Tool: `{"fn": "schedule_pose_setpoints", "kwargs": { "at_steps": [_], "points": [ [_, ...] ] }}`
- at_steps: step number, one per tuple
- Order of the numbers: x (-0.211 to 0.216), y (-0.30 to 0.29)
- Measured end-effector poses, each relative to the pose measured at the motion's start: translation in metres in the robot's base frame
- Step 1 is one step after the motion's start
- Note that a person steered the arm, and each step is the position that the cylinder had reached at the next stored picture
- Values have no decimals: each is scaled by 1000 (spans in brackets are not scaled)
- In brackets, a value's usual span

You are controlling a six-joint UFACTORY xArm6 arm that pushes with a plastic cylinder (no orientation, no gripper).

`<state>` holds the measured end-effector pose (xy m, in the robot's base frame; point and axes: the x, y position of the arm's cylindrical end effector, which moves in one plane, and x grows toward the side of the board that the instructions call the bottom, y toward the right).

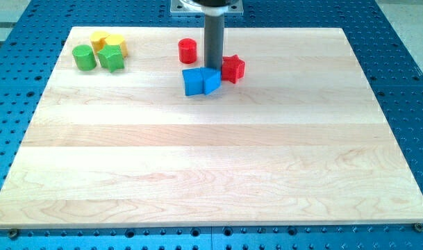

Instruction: Separate the blue blocks from the red blocks

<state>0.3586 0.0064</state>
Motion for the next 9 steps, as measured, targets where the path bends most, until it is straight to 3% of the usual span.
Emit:
{"fn": "schedule_pose_setpoints", "kwargs": {
  "at_steps": [2, 3, 4, 5, 6, 7, 9],
  "points": [
    [-35, -20],
    [14, -35],
    [29, -27],
    [-25, -16],
    [-11, 30],
    [18, 8],
    [18, 120]
  ]
}}
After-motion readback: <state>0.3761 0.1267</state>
